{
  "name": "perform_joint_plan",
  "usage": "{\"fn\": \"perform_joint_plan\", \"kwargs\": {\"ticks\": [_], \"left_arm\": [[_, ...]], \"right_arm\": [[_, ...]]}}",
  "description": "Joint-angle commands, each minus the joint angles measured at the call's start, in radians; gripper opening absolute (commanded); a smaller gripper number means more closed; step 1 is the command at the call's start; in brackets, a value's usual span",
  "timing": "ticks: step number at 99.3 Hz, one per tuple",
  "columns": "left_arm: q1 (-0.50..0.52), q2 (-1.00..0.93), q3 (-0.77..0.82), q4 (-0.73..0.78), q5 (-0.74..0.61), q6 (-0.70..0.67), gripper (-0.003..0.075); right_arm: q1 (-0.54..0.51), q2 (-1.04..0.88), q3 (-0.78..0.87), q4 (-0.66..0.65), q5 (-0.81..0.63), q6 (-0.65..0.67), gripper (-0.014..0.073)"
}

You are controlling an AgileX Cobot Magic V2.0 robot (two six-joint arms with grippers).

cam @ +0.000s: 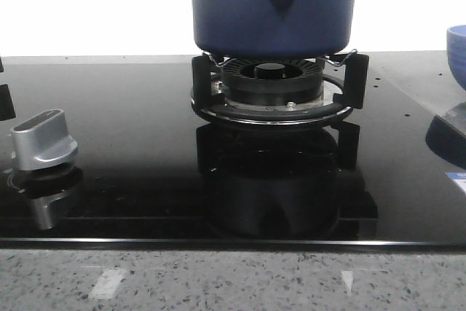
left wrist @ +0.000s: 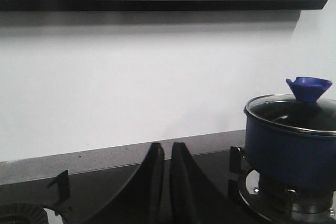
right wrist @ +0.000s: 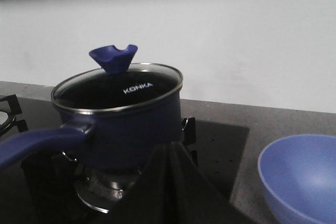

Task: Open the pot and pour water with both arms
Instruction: 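Lower the lid onto the pot and open the left gripper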

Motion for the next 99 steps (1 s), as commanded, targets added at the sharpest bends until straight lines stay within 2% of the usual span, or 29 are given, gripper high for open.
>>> {"fn": "perform_joint_plan", "kwargs": {"ticks": [1,18,99], "left_arm": [[-0.009,-0.075,0.026,-0.079,-0.025,0.001,-0.0020],[-0.009,-0.148,0.058,-0.077,-0.025,0.001,-0.0020],[-0.009,-0.148,0.060,-0.091,-0.029,0.001,-0.0020]], "right_arm": [[0.000,-0.062,0.028,0.013,-0.063,-0.010,-0.0046],[0.000,-0.094,0.082,0.013,-0.065,-0.010,-0.0046],[0.000,-0.094,0.090,0.025,-0.063,-0.010,-0.0046]]}}
